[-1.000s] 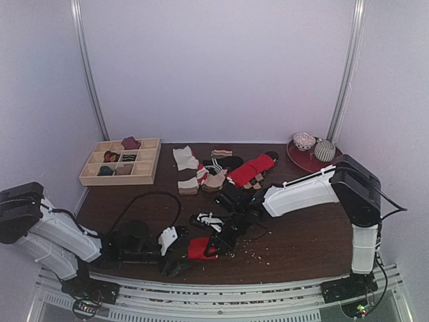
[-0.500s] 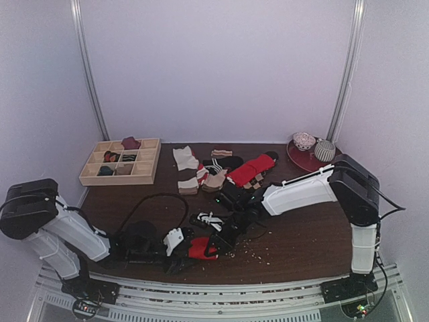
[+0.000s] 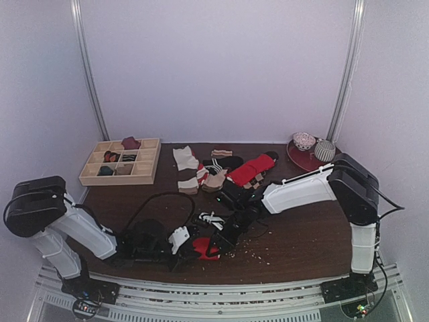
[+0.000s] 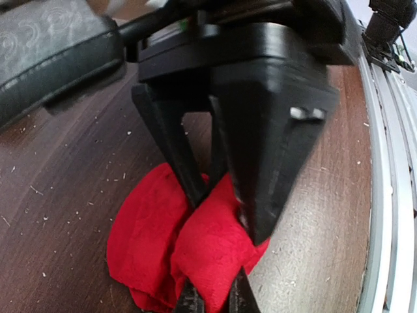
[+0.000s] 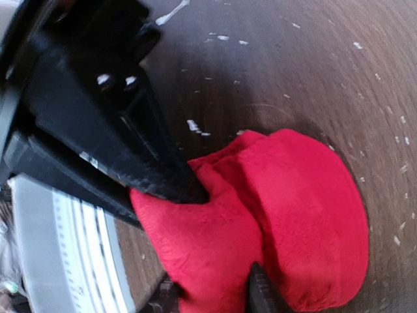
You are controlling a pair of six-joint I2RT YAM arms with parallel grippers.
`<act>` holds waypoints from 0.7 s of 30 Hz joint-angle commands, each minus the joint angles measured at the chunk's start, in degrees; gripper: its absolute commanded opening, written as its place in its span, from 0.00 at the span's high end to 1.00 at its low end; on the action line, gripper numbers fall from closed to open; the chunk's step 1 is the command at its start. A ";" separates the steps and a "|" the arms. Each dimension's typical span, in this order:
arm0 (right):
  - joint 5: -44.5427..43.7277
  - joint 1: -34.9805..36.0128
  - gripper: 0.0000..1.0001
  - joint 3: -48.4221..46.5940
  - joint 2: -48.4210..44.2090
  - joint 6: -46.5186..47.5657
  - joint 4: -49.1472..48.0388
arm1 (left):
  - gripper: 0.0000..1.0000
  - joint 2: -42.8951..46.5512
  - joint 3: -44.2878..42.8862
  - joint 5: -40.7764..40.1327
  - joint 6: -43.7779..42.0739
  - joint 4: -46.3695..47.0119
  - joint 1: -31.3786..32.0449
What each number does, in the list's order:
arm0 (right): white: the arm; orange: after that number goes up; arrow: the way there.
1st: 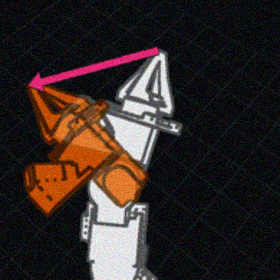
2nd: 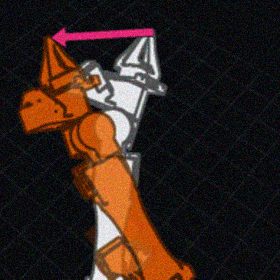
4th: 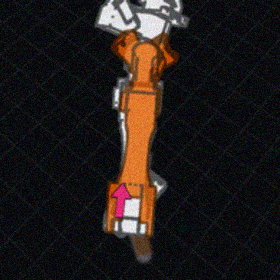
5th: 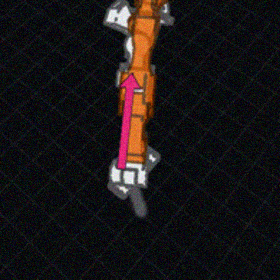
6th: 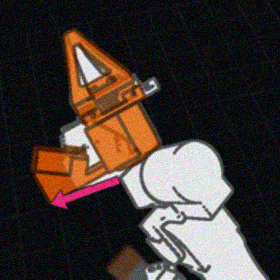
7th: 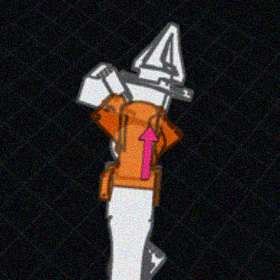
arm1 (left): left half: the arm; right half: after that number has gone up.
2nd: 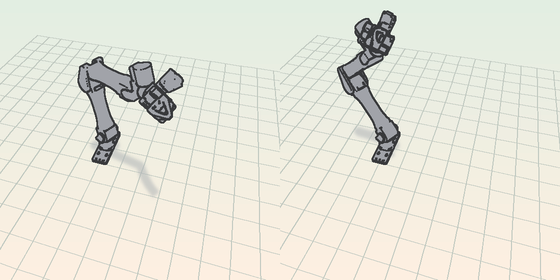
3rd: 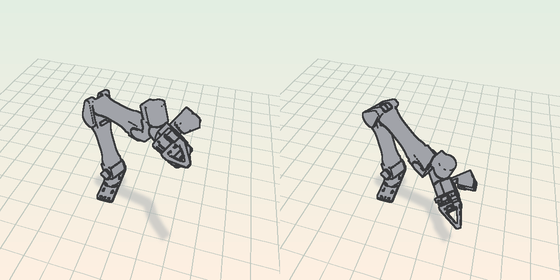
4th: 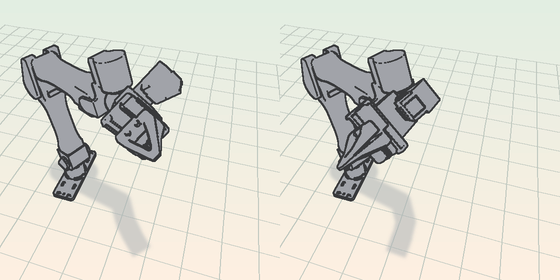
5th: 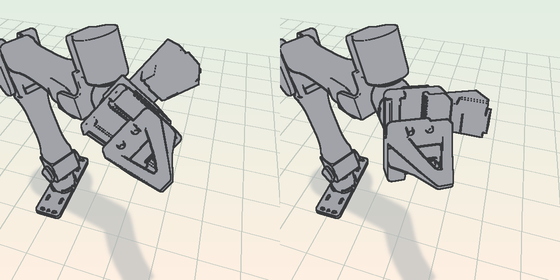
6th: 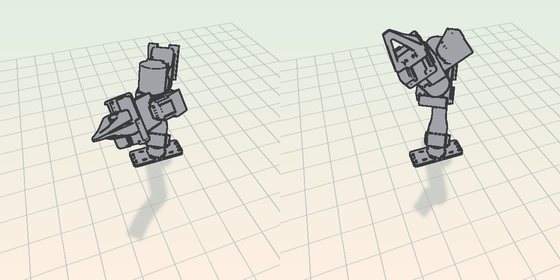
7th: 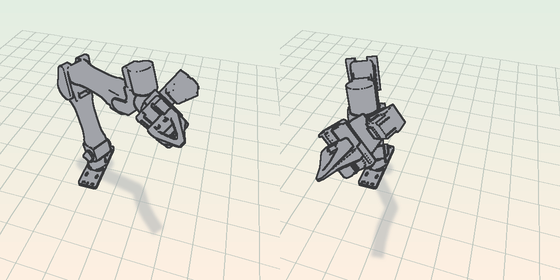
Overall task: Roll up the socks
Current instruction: Roll the sock at the center of the board.
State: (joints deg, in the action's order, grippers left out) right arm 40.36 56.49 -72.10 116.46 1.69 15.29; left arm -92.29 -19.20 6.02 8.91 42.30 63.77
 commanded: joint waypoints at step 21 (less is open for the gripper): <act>-35.74 11.68 0.45 29.21 -22.75 19.98 -36.48 | 1.00 -7.28 -5.47 3.39 16.36 -22.27 0.13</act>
State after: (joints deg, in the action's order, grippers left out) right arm 8.05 67.20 -42.09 90.87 17.37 -20.32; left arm -95.55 -26.68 7.05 23.40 33.85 63.79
